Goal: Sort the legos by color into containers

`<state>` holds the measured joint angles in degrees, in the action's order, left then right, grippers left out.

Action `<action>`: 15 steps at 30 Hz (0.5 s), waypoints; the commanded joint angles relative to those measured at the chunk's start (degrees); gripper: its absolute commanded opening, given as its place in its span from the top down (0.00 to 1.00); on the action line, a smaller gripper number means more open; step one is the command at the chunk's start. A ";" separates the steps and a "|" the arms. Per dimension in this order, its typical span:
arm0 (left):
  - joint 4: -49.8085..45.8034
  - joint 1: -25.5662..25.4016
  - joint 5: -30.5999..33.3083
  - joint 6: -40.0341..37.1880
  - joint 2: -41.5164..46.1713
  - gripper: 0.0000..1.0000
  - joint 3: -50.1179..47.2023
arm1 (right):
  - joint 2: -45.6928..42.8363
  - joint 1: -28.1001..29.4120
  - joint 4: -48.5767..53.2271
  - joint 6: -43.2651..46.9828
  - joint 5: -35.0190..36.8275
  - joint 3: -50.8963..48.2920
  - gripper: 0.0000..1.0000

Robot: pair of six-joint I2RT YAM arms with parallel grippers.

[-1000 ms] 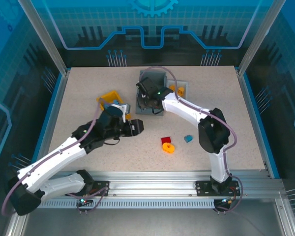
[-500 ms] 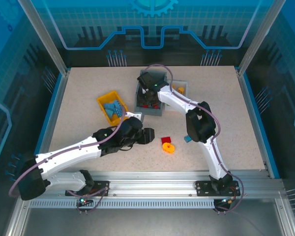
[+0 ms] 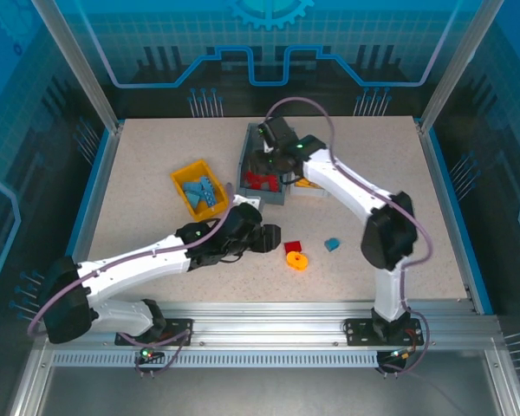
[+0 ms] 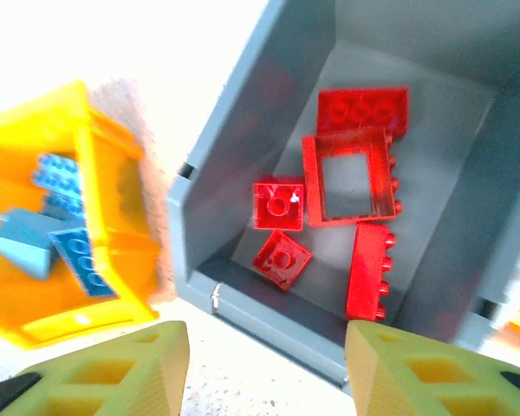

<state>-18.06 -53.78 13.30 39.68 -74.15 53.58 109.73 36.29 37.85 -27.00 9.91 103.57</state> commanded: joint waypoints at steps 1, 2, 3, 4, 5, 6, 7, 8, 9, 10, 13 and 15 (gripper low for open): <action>2.07 -1.70 -2.22 -5.28 -3.36 0.34 4.61 | -10.14 -1.08 -1.33 -0.87 3.46 -7.32 0.49; 2.03 -2.34 -2.25 -6.88 -4.86 0.33 6.25 | -13.79 -1.67 -2.05 -1.77 3.87 -11.07 0.49; 1.98 -2.96 -2.09 -8.51 -6.56 0.33 7.82 | -17.66 -2.32 -2.71 -2.84 4.04 -15.31 0.49; 2.35 -3.42 -2.12 -9.83 -8.04 0.33 9.43 | -21.45 -3.15 -3.21 -4.02 4.27 -19.11 0.48; 2.97 -4.04 -1.94 -11.86 -9.73 0.33 11.03 | -25.85 -4.24 -3.62 -5.34 4.49 -23.31 0.48; 3.77 -4.57 -1.71 -13.76 -11.79 0.32 12.48 | -30.38 -5.38 -3.67 -6.83 4.95 -27.64 0.48; 4.55 -5.01 -1.82 -15.17 -13.65 0.32 13.75 | -34.40 -6.46 -3.49 -7.91 5.49 -31.13 0.47; 5.38 -5.55 -1.79 -16.91 -15.94 0.31 15.35 | -40.03 -8.13 -2.95 -9.36 5.75 -35.20 0.47; 6.19 -5.97 -2.03 -18.67 -18.40 0.31 16.94 | -44.02 -9.63 -2.11 -10.36 5.95 -38.06 0.46; 6.62 -6.56 -2.18 -20.48 -20.97 0.31 18.83 | -48.99 -11.19 -0.90 -11.19 6.29 -40.96 0.45; 4.96 -7.78 -2.19 -26.10 -30.29 0.30 25.77 | -60.85 -15.57 3.86 -12.35 6.12 -46.25 0.43; 2.47 -8.01 -2.87 -28.27 -36.18 0.30 30.66 | -66.84 -17.63 7.67 -12.73 5.94 -47.78 0.41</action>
<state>-13.47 -61.14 11.70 18.79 -104.57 79.64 48.58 20.84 40.12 -37.17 15.20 57.74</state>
